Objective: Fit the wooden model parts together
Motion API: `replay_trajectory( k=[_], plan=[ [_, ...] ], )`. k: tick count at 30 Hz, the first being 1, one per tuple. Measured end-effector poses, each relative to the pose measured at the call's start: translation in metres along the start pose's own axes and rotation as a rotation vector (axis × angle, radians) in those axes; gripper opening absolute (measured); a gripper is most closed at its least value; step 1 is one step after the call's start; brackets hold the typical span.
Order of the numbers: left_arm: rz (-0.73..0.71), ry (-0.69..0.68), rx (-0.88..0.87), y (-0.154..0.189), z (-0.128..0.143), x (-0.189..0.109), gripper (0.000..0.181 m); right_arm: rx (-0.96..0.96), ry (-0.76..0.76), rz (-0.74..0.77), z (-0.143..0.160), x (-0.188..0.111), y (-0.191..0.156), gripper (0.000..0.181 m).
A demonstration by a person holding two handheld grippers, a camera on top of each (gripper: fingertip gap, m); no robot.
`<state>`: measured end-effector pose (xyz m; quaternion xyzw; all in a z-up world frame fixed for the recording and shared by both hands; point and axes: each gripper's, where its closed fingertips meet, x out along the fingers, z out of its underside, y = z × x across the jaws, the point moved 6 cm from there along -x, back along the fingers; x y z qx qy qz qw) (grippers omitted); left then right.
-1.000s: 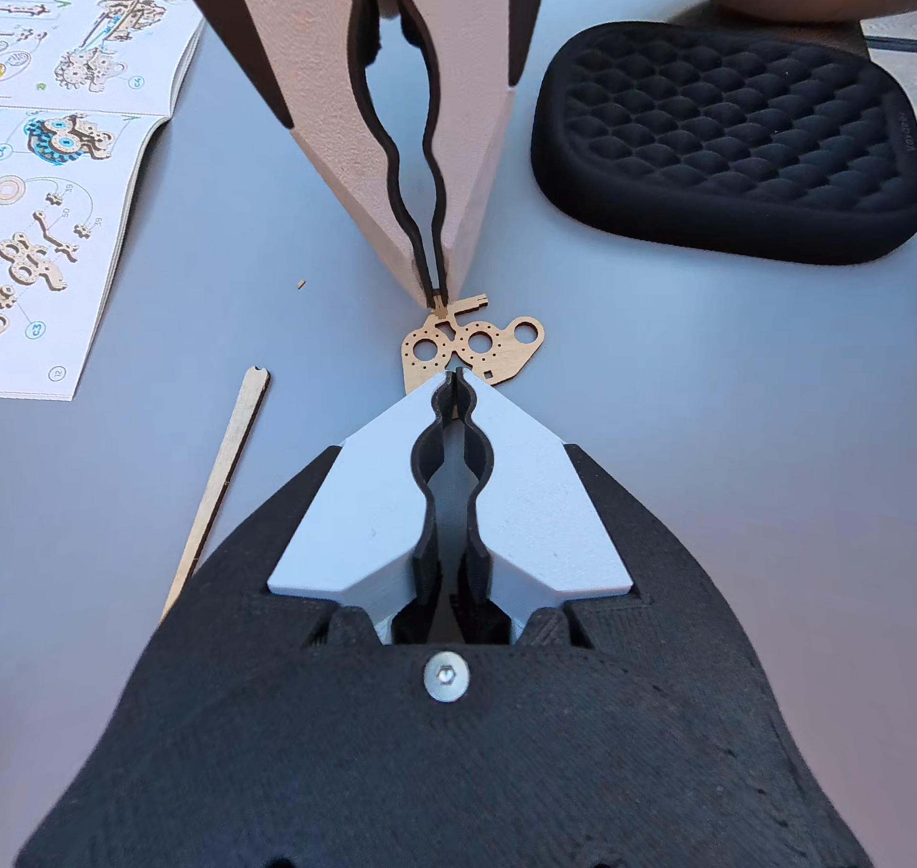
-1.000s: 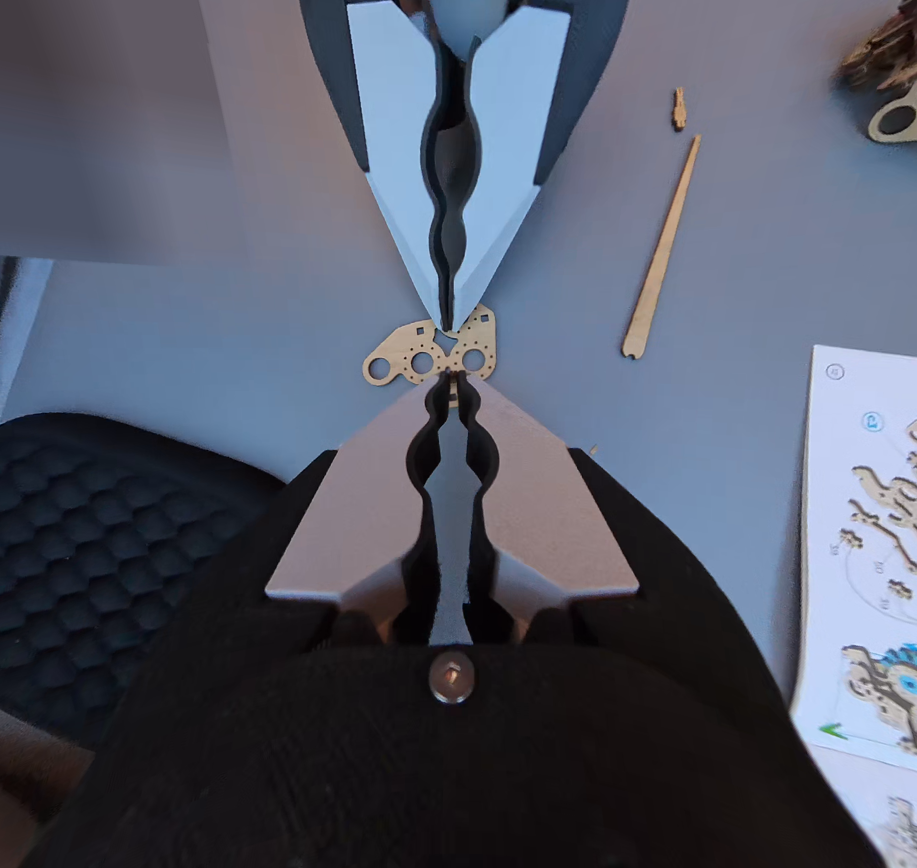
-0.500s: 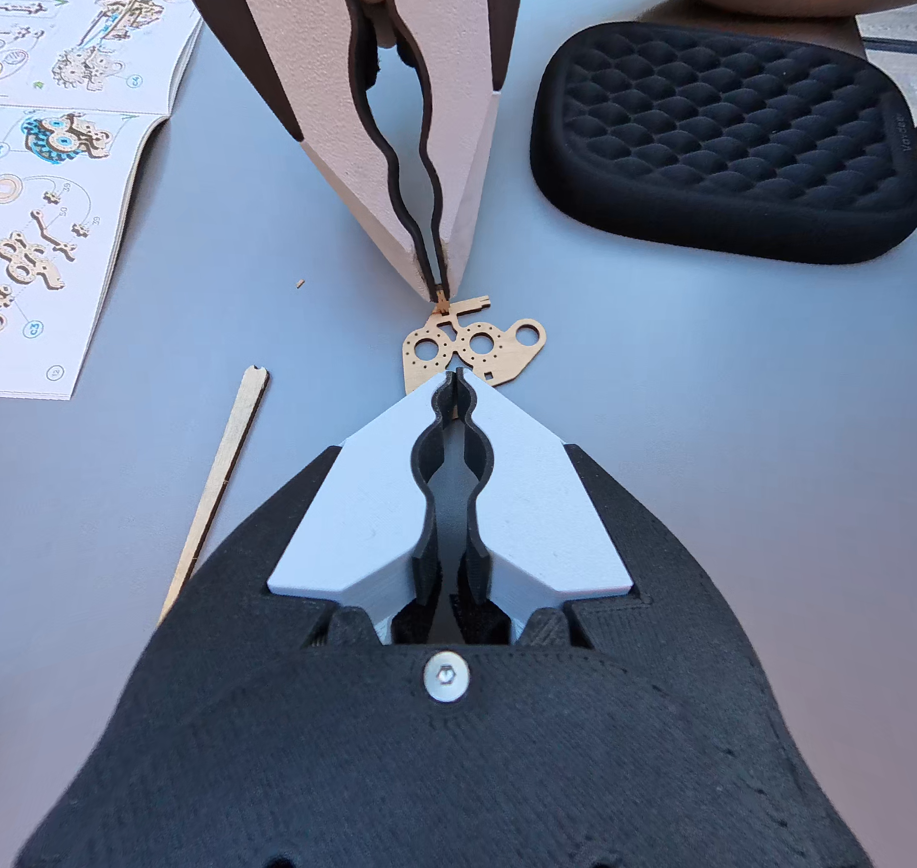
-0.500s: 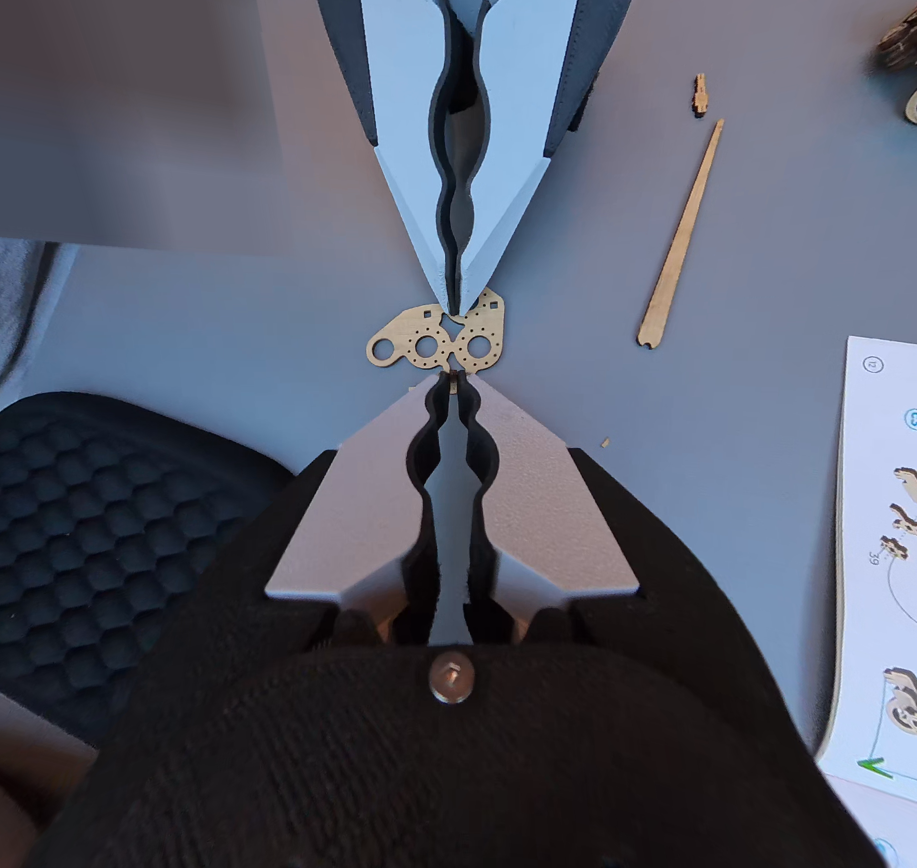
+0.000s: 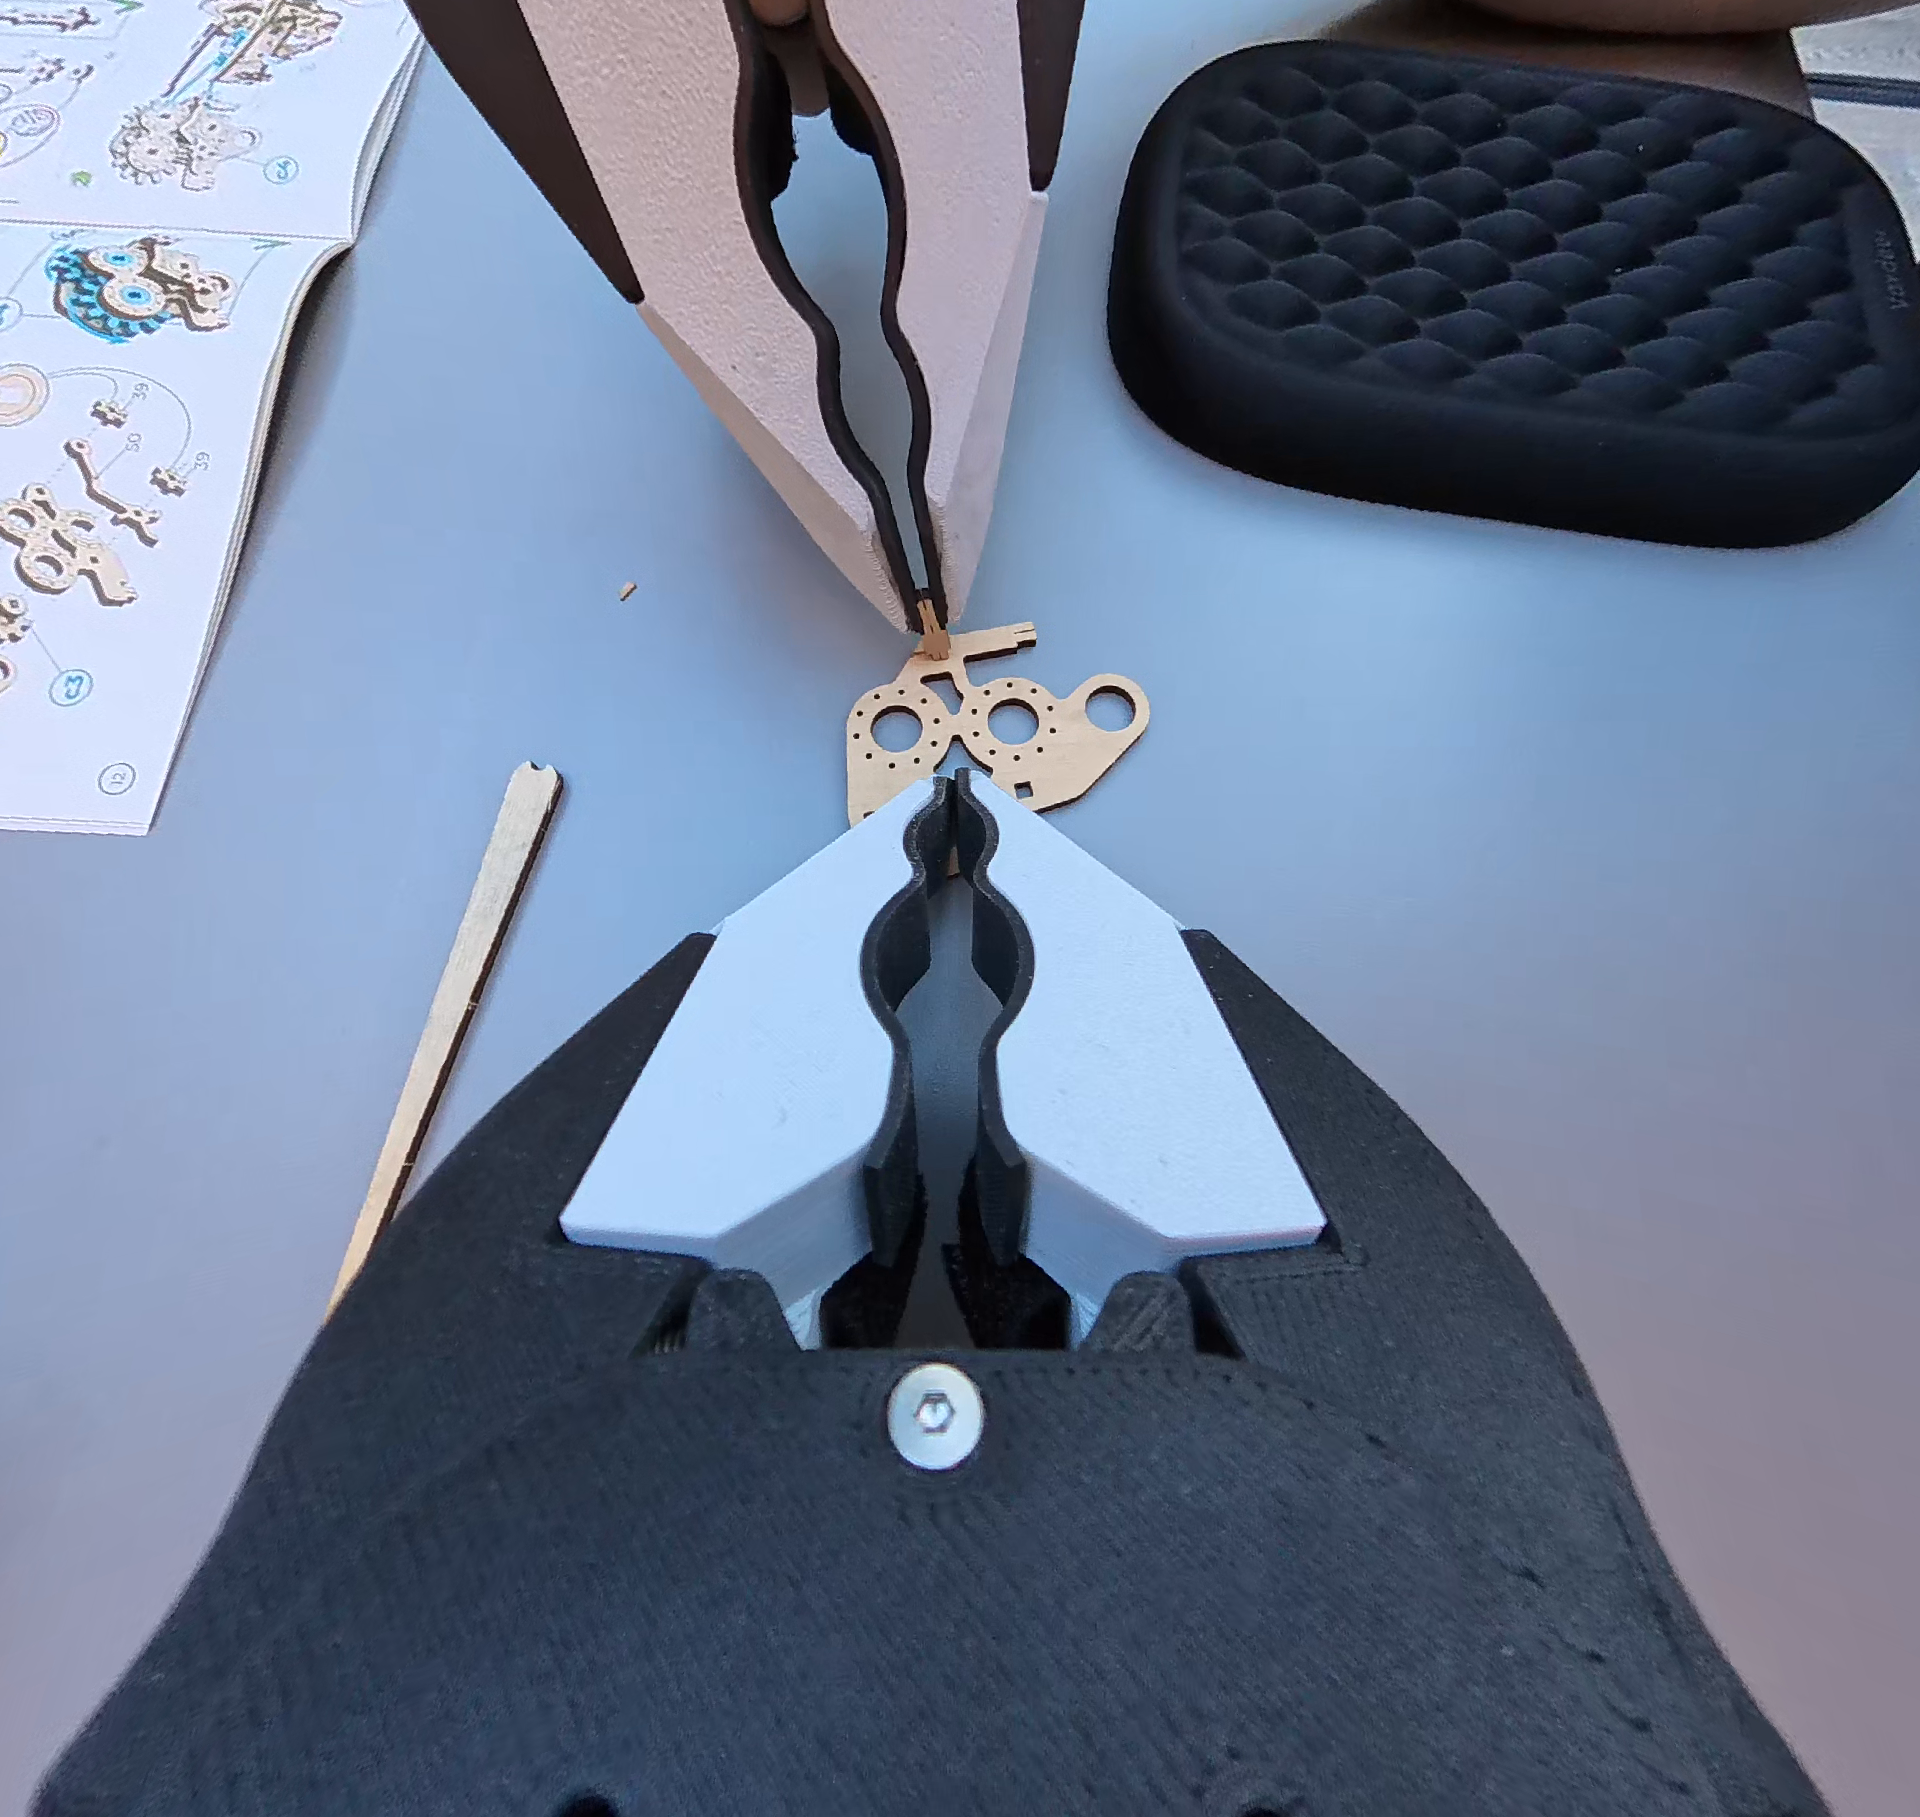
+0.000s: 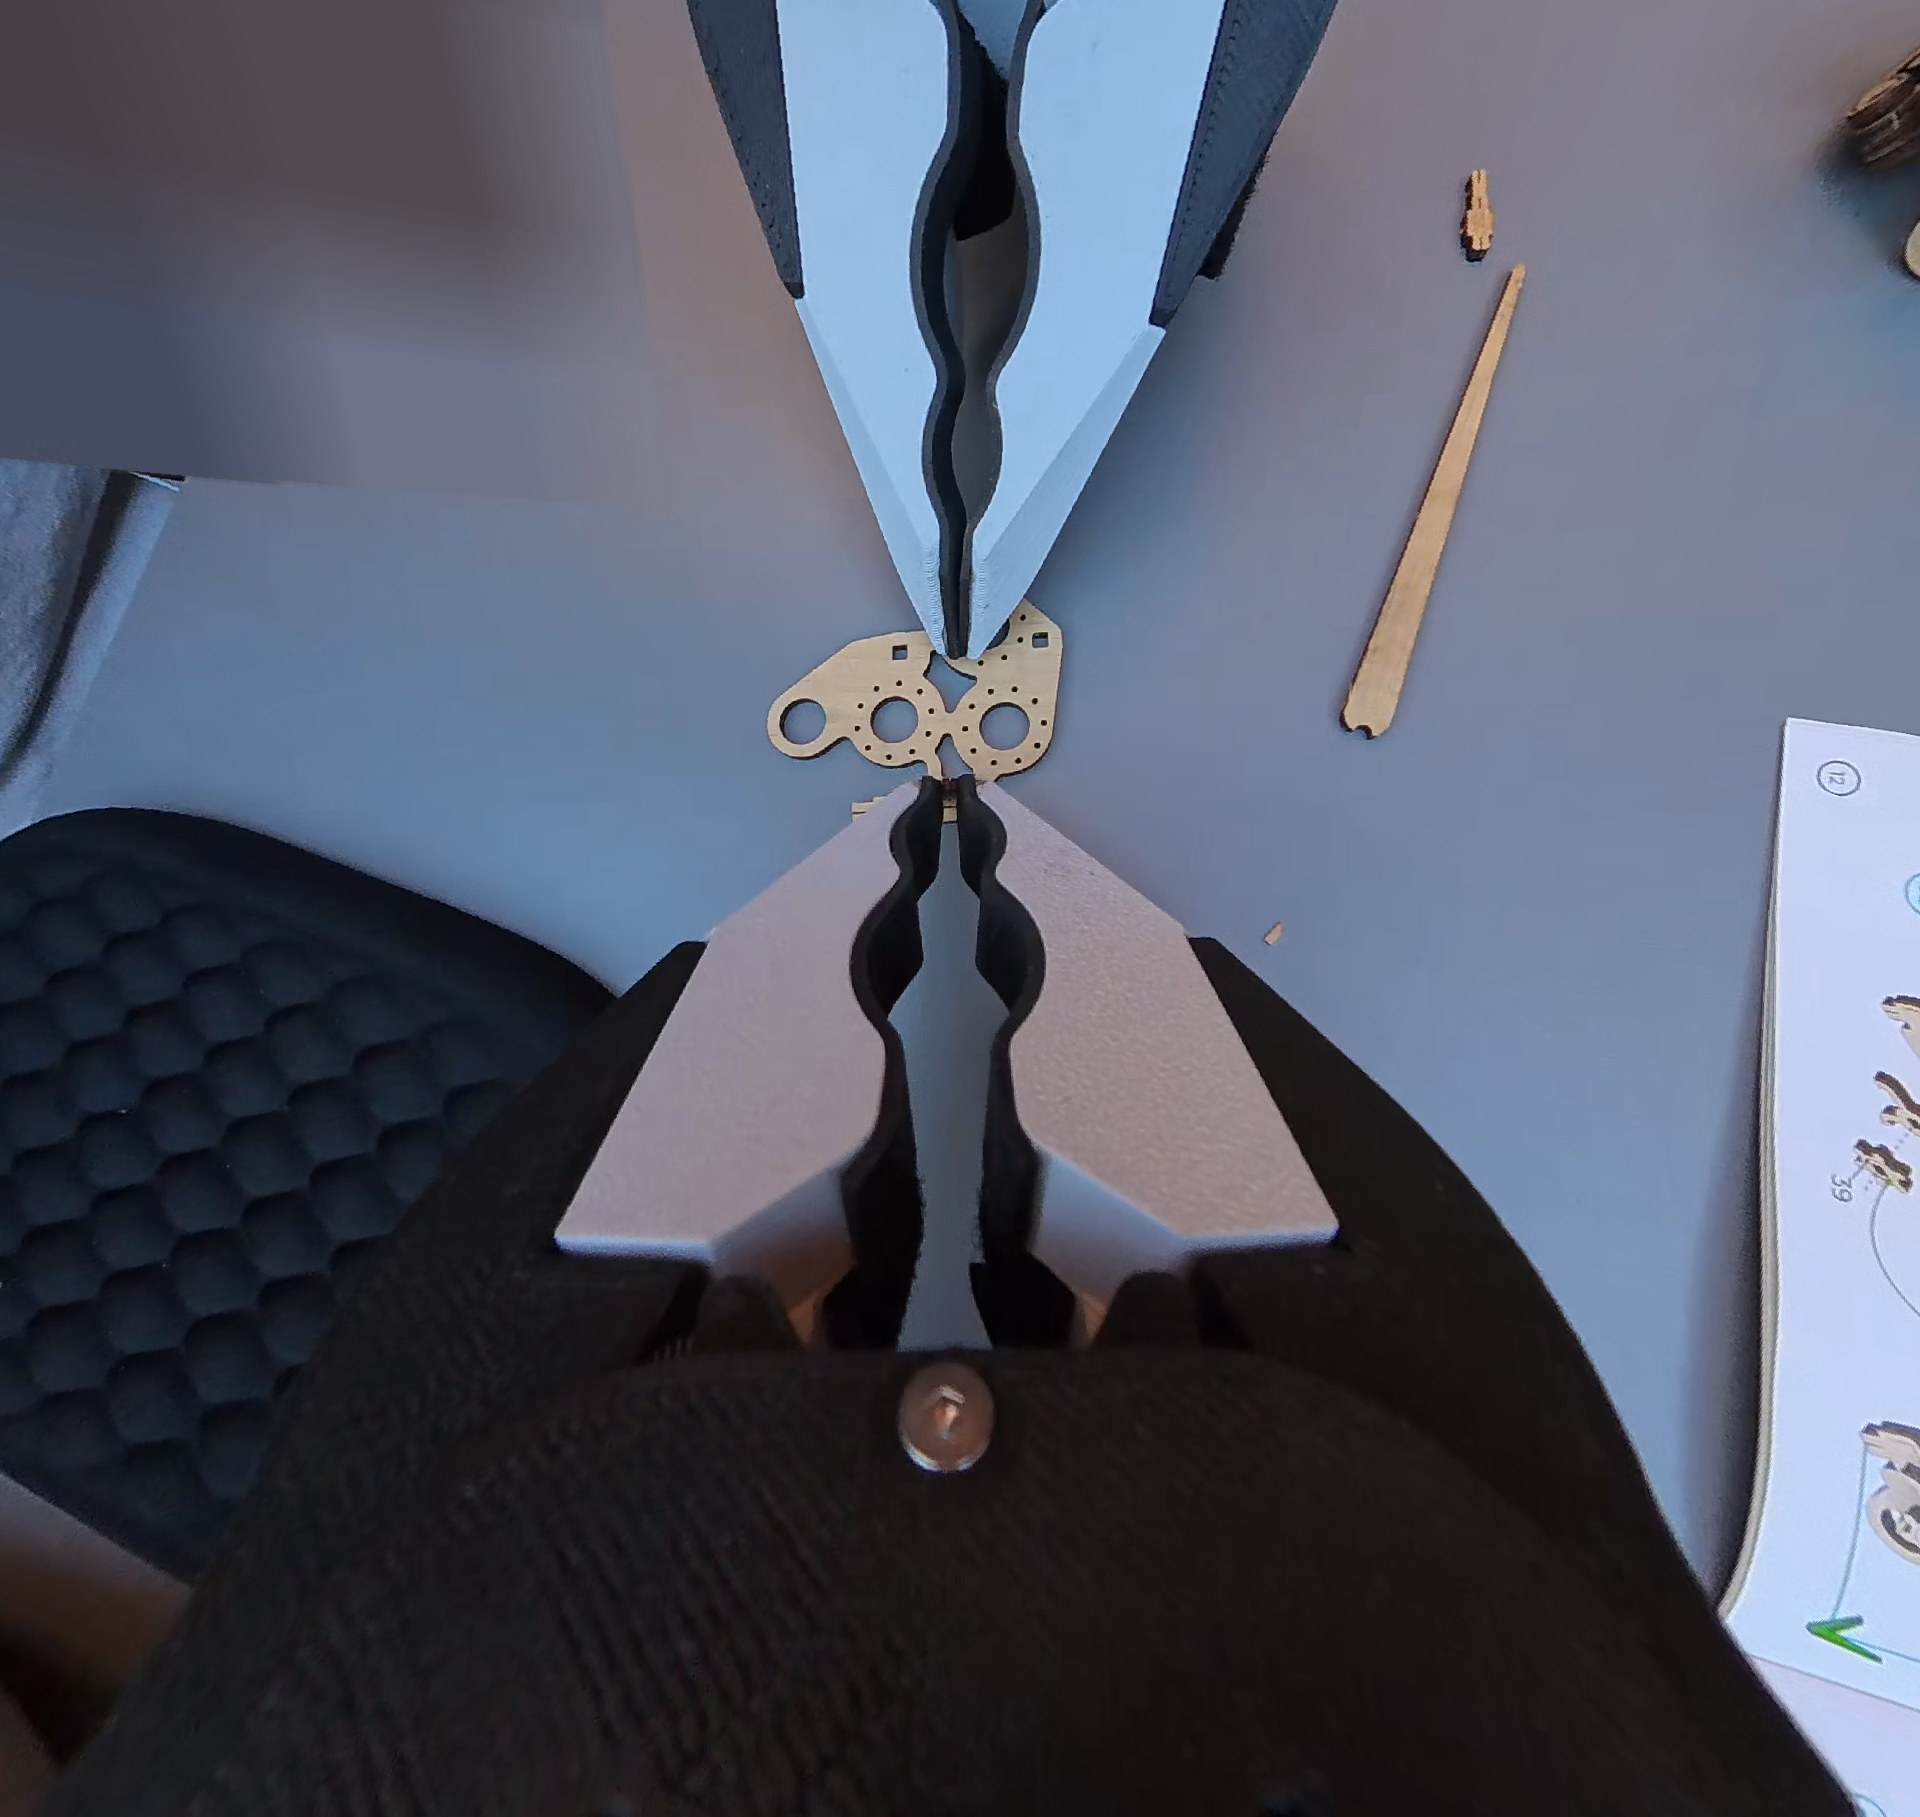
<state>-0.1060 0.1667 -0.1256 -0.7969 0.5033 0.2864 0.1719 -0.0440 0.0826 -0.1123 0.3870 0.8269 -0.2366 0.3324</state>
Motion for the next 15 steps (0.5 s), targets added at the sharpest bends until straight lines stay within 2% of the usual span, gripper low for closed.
replay_trajectory(
  k=[4,15],
  plan=[
    [-0.001,0.0,0.001,0.0,0.0,0.0,0.0,-0.002,-0.036,0.026,-0.001,0.0,-0.001,0.002],
    [-0.029,-0.001,0.025,0.002,0.0,0.0,0.0,-0.015,-0.253,0.101,-0.013,0.003,-0.006,0.002]
  ],
)
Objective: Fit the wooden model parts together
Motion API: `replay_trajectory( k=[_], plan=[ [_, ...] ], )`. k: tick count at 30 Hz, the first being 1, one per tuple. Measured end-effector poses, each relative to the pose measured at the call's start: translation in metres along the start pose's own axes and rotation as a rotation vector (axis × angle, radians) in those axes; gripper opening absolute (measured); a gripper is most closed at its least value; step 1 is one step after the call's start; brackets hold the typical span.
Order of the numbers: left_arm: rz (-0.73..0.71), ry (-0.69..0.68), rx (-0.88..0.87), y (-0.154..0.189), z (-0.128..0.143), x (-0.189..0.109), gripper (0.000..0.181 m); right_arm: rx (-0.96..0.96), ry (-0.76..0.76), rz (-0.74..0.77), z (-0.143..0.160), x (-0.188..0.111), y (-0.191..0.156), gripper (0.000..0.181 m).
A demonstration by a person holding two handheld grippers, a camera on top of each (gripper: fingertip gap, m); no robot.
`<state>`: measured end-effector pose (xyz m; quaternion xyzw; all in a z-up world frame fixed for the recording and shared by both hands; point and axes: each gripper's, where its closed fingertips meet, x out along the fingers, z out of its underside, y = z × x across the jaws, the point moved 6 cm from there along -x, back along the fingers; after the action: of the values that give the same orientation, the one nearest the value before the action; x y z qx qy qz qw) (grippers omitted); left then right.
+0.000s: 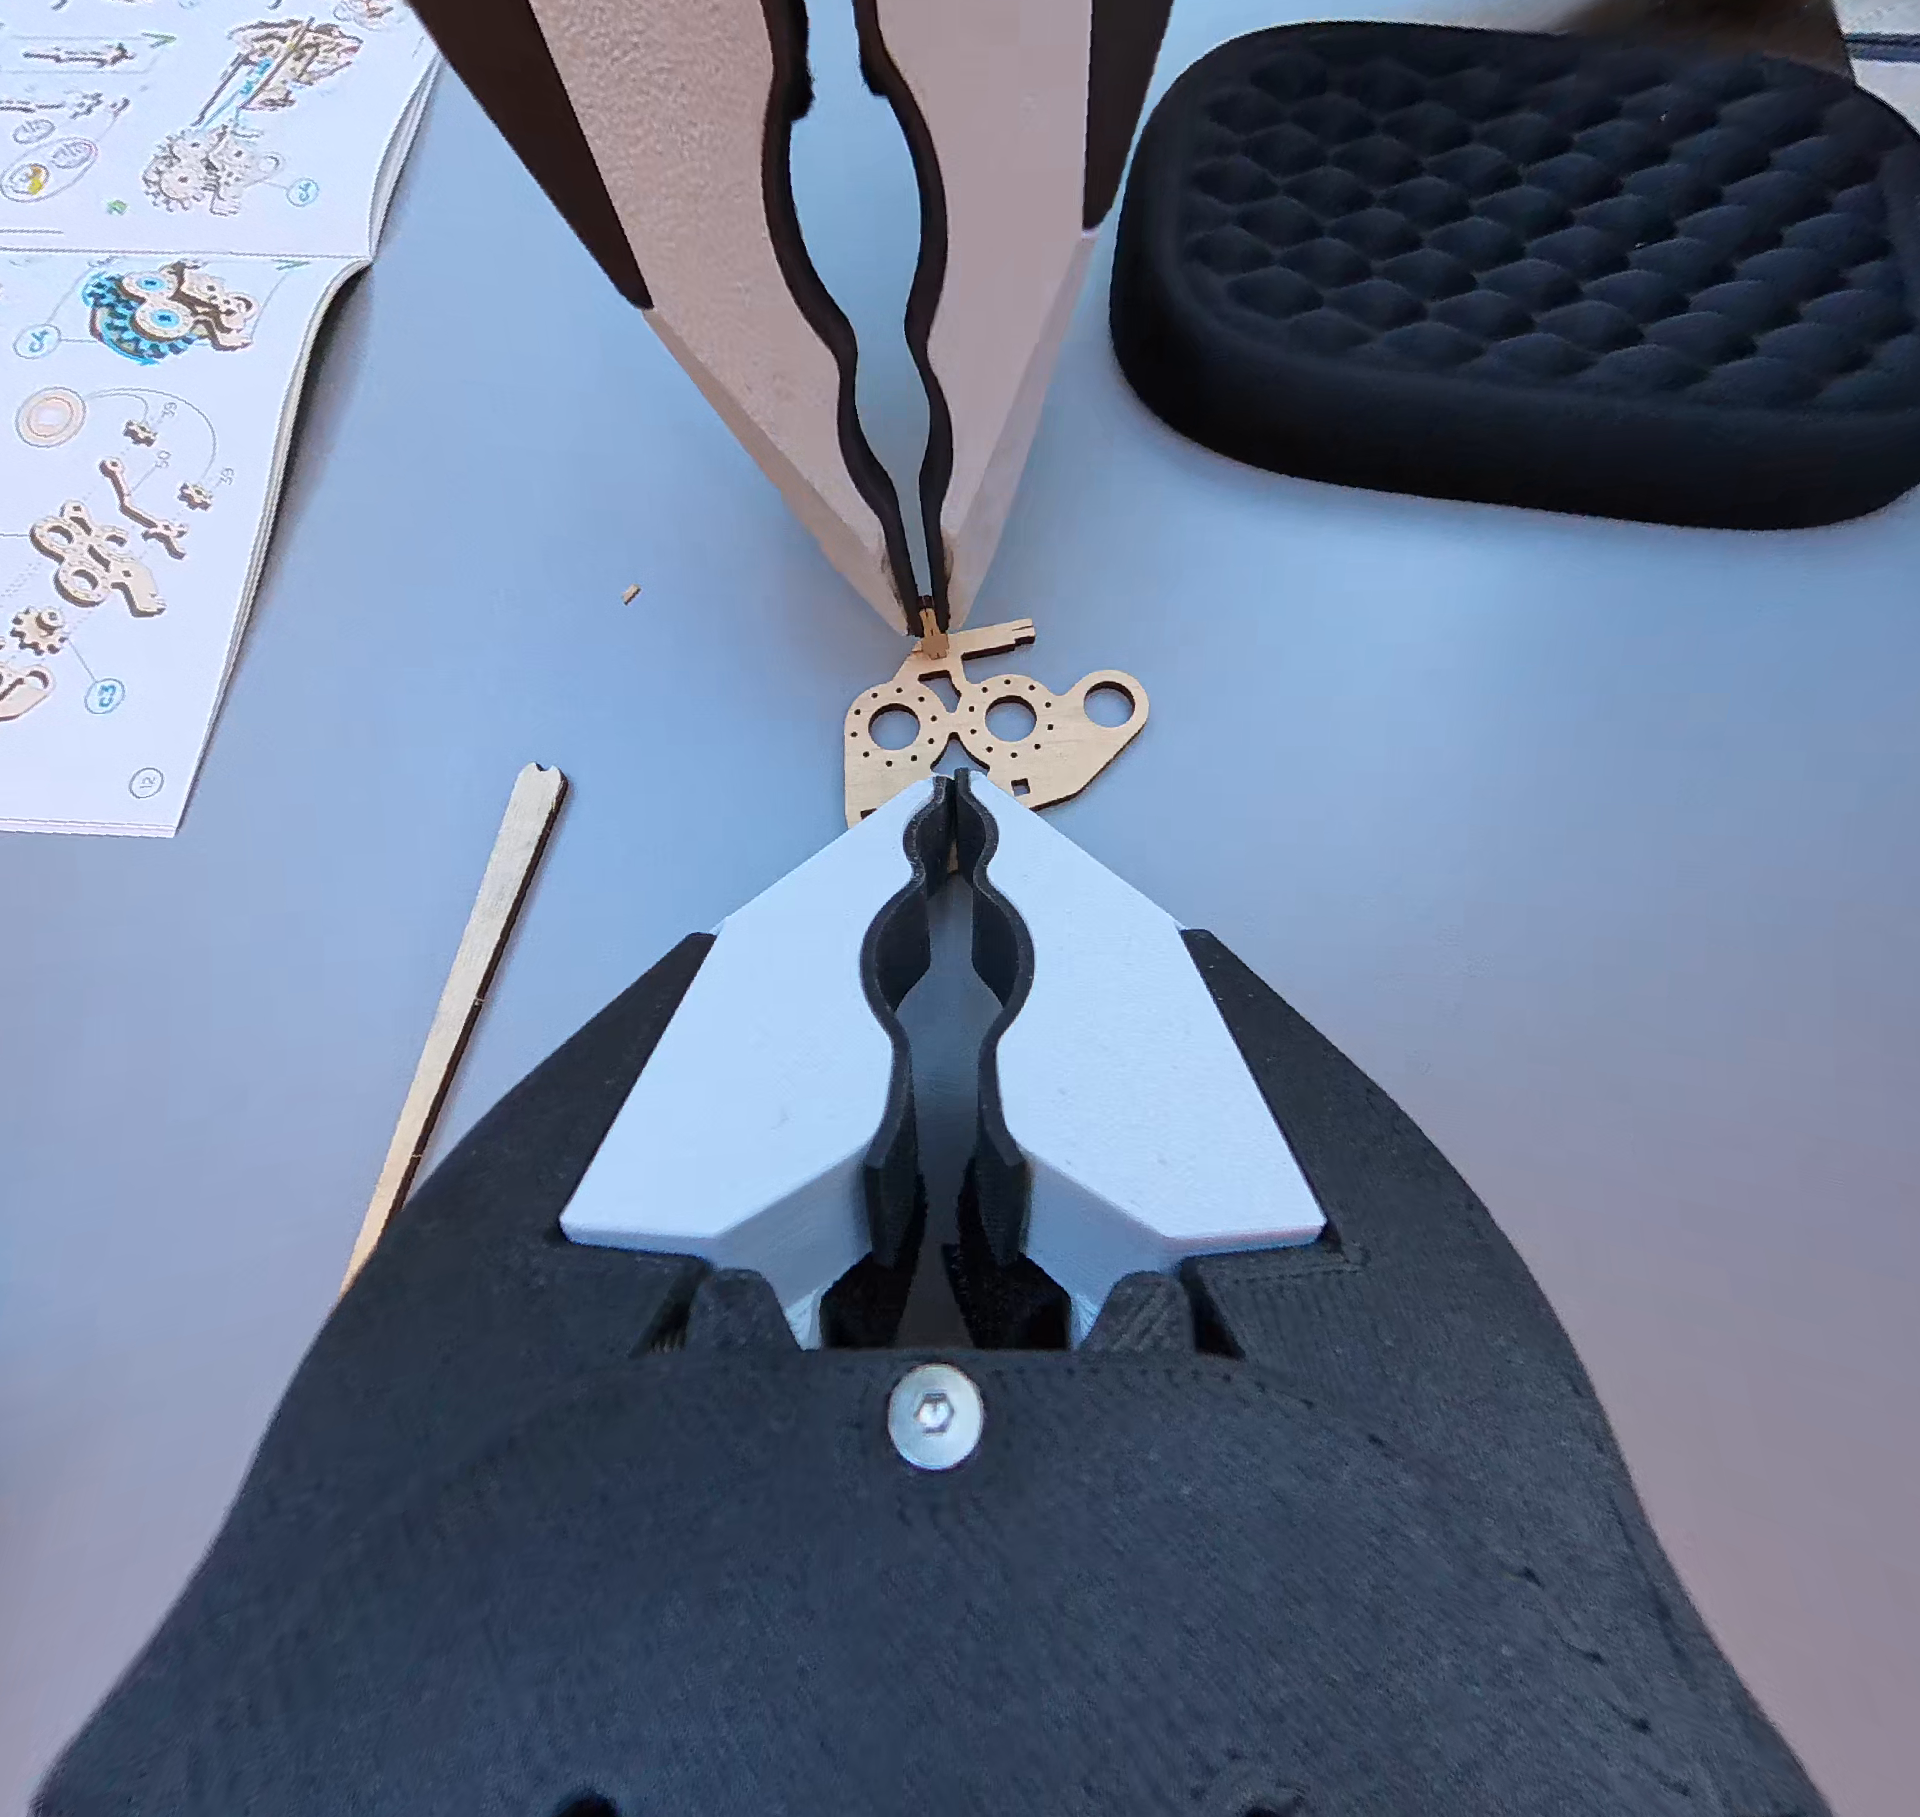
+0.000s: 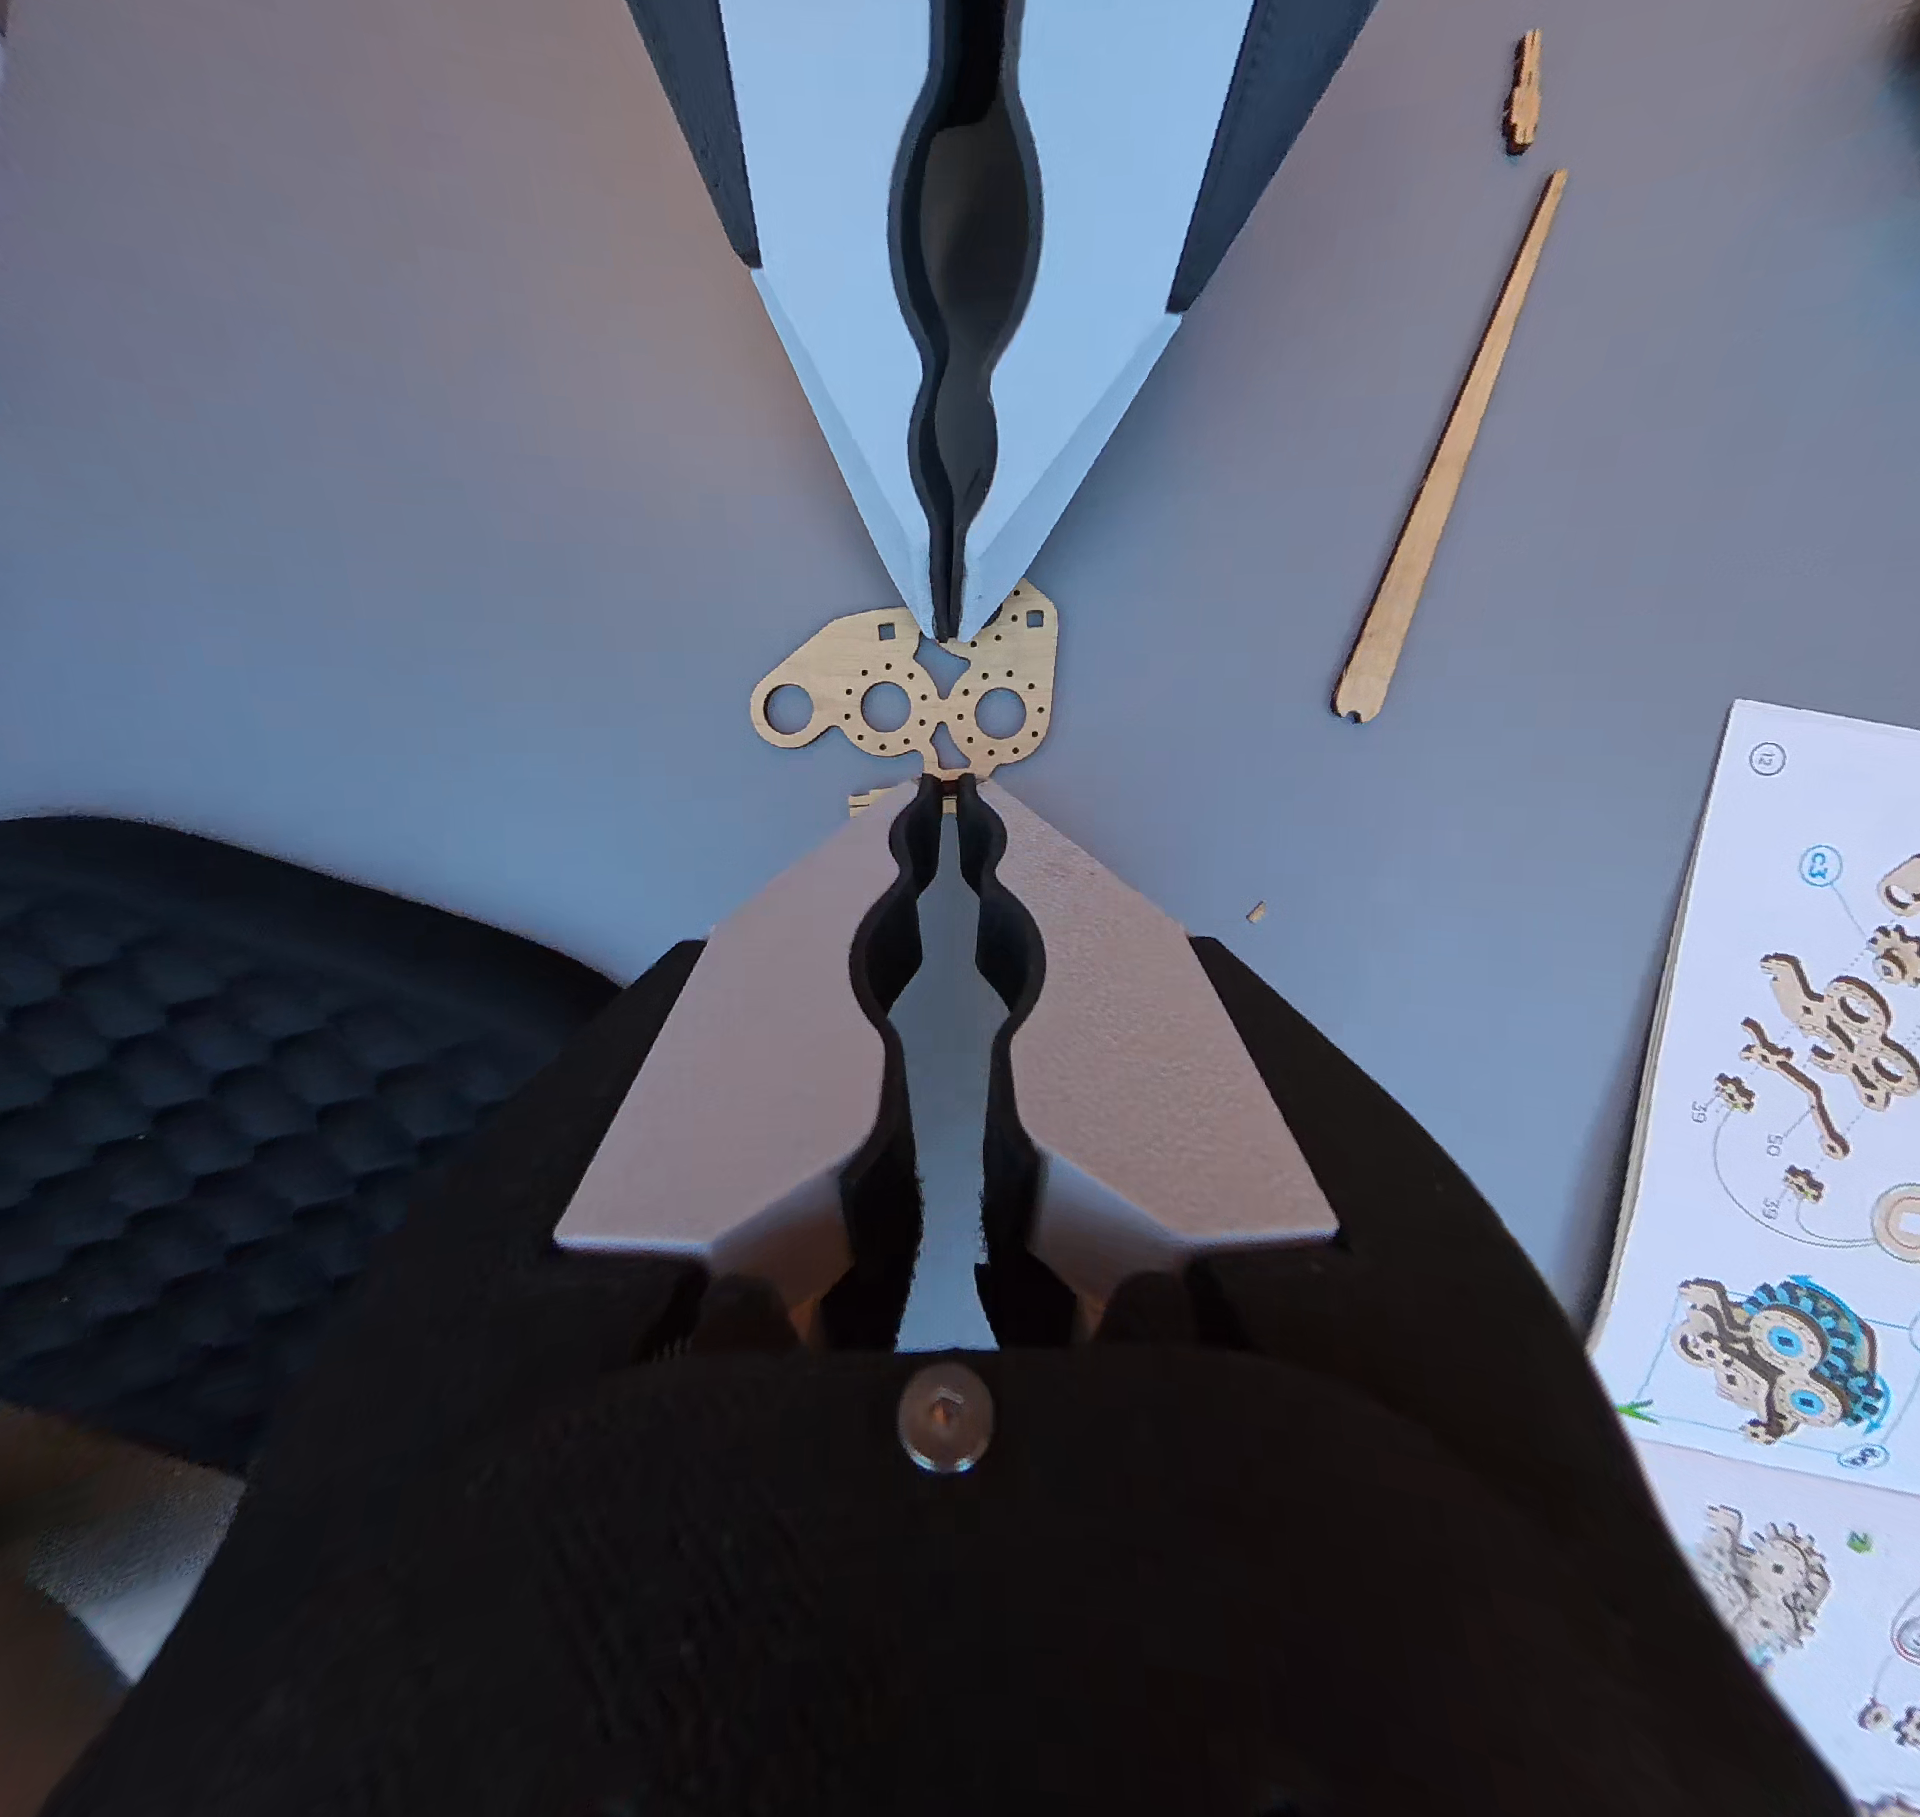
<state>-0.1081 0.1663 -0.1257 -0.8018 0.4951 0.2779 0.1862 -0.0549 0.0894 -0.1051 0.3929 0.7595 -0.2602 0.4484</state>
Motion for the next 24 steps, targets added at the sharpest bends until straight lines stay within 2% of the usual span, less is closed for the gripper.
replay_trajectory(
  k=[4,19,24],
  plan=[
    [0.0,0.0,-0.005,-0.0001,0.0001,-0.0001,0.0,-0.019,-0.068,0.007,-0.0033,0.0004,-0.0005,0.002],
    [-0.011,-0.001,-0.007,0.0006,0.0002,-0.0001,0.0,-0.001,0.013,0.023,0.0026,0.0001,-0.002,0.002],
    [-0.01,-0.001,-0.011,0.0005,0.0001,0.0,0.0,-0.016,-0.015,0.038,0.0014,0.0004,-0.0034,0.002]
  ],
)
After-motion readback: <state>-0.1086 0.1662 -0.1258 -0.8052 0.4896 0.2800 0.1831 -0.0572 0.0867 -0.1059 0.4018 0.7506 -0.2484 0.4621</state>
